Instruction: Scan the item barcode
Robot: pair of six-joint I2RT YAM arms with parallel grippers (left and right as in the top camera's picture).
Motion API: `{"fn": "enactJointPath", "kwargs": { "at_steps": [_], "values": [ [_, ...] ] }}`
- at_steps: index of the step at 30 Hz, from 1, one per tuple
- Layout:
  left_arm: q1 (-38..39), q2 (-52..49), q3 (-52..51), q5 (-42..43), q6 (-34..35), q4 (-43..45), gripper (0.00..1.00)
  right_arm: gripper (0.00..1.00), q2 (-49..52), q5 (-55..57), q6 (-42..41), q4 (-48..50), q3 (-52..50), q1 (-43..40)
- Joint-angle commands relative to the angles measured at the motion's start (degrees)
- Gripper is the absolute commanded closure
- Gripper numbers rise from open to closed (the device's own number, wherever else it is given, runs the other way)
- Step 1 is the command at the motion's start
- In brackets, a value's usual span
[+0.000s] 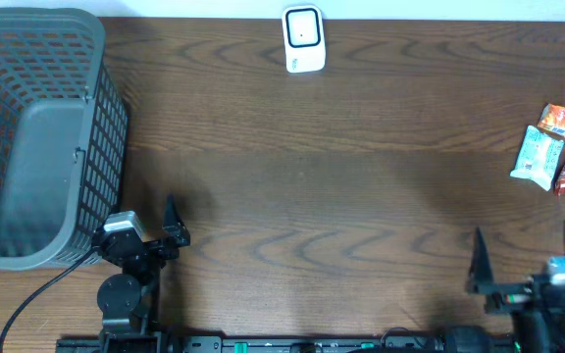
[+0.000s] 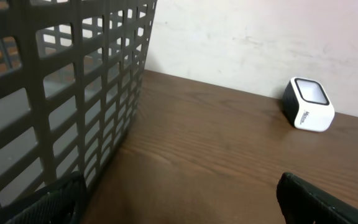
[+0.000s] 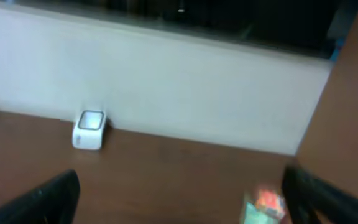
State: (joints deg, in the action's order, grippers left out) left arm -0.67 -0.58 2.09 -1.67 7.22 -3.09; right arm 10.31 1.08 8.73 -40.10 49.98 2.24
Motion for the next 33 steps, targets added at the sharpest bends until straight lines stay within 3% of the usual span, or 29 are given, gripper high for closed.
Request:
{"fn": "enactJointPath", "kwargs": {
  "at_steps": [1, 8, 12, 23, 27, 33],
  "values": [
    [0.1, 0.3, -1.9, -0.3, -0.7, -0.9, 0.02, 0.01, -3.9, -4.2, 0.5, 11.4, -12.8, -2.1],
    [0.1, 0.3, -1.9, -0.3, -0.7, -0.9, 0.02, 0.01, -4.8, -12.6, 0.5, 38.3, -34.2, -4.7],
    [0.1, 0.3, -1.9, -0.3, -0.7, -0.9, 0.02, 0.01, -6.6, -12.6, -0.4, 44.1, -41.0, -5.3],
    [0.1, 0.3, -1.9, -0.3, -0.7, -0.9, 0.02, 0.01, -10.0, -11.5, -2.5, 45.5, -49.7, -6.7],
    [0.1, 0.3, -1.9, -0.3, -0.7, -0.9, 0.02, 0.01, -10.0, -6.9, -7.5, 40.0, -49.7, -6.7],
    [0.1, 0.3, -1.9, -0.3, -0.7, -0.9, 0.02, 0.01, -10.0, -6.3, -7.4, 36.1, -49.7, -6.7]
  ]
}}
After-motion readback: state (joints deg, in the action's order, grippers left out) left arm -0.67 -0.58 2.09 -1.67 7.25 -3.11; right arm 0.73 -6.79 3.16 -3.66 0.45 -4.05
